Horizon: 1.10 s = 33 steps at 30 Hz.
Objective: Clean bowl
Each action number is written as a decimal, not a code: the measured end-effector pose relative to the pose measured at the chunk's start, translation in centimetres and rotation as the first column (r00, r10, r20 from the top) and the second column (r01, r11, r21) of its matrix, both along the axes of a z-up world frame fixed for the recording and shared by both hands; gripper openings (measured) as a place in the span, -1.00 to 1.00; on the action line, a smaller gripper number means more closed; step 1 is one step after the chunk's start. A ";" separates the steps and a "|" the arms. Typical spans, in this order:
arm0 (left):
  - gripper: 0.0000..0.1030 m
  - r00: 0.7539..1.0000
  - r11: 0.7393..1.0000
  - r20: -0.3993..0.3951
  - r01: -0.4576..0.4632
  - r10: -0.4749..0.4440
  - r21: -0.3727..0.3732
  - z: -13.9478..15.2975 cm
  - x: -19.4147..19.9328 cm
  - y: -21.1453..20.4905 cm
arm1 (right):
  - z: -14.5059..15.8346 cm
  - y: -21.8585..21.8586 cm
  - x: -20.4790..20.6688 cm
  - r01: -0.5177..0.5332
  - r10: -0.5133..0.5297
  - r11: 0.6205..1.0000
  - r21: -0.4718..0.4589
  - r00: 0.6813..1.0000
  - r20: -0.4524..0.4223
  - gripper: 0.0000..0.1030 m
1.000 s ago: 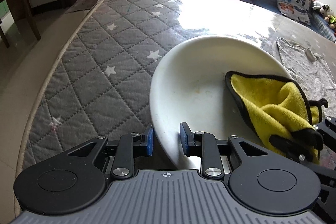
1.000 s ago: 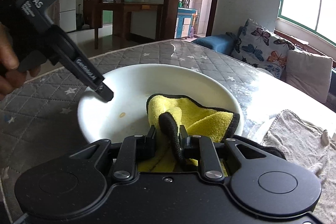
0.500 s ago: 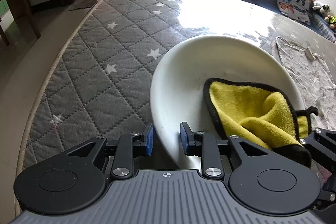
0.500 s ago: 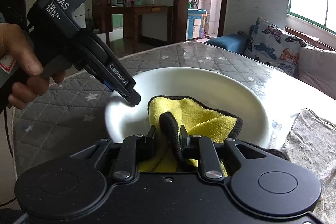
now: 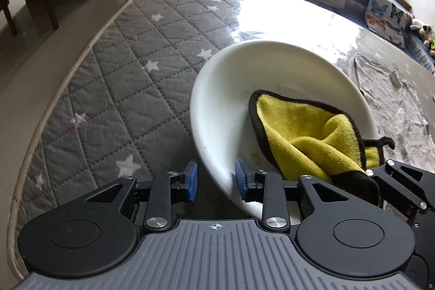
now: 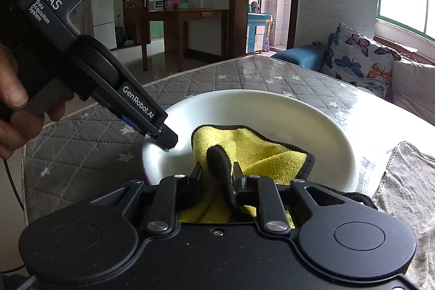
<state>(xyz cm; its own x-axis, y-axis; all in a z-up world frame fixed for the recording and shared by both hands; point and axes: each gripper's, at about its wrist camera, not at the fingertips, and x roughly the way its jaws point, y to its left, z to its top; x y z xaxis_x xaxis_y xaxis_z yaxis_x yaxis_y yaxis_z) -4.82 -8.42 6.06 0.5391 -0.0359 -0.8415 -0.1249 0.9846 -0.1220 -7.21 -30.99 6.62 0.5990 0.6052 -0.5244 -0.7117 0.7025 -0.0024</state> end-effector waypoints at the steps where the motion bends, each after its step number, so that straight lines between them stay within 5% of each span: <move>1: -0.39 1.000 1.000 0.000 -0.002 0.002 0.000 0.0 -0.2 -0.1 | 0.0 0.1 0.0 -0.002 0.002 1.000 0.002 1.000 0.000 -0.57; 21: -0.32 0.993 0.984 -0.047 -0.114 0.108 -0.140 -0.4 -1.7 0.5 | 0.1 0.4 -0.2 -0.026 0.026 1.000 0.007 1.000 0.002 -0.57; 25: -0.47 0.992 0.974 -0.049 -0.125 0.118 -0.190 -0.7 -1.9 0.6 | 0.0 0.5 -0.2 -0.027 0.027 1.000 0.011 1.000 0.002 -0.57; 33: -0.47 0.998 0.987 -0.028 -0.066 0.062 -0.149 -0.5 -1.3 0.3 | 0.0 0.6 -0.5 -0.039 0.039 0.999 0.001 0.999 0.007 -0.57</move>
